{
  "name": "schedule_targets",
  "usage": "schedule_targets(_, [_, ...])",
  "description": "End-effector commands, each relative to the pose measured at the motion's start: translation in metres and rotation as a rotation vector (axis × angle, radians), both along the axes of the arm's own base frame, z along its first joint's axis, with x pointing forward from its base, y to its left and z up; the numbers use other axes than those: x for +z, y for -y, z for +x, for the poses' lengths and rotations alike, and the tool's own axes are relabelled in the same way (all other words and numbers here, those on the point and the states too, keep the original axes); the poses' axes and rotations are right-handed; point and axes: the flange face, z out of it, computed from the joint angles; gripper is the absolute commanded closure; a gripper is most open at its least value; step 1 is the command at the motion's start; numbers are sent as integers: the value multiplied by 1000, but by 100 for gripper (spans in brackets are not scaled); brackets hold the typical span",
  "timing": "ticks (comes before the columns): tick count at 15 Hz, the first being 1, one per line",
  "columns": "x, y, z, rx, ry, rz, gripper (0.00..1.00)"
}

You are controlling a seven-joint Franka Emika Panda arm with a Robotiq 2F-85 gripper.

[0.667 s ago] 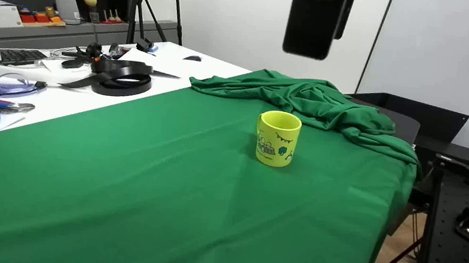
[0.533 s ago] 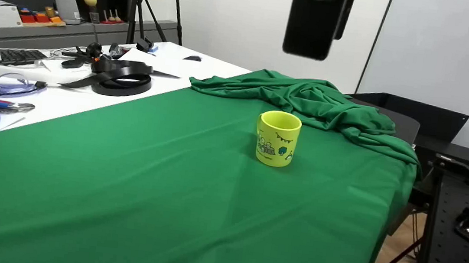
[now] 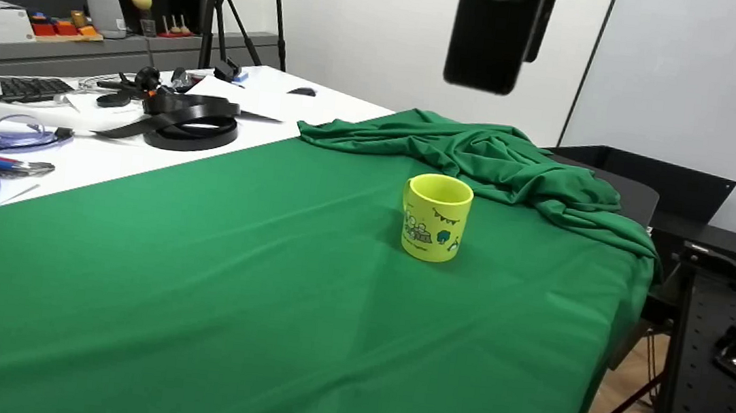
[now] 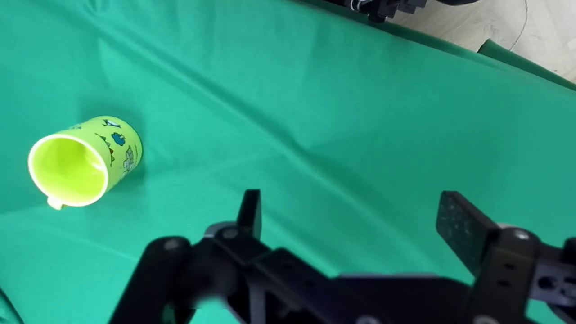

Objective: Move the mug forward slightly

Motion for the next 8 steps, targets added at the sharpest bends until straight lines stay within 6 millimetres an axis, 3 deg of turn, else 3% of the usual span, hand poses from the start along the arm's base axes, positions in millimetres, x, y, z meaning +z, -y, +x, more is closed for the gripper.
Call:
schedule_targets(1, [0,5,0,1,7,1,0])
schedule_targets(4, [-7,30,1,-36,13,-33,0])
schedule_targets(8, [-20,77,3,-130,73,-68,0])
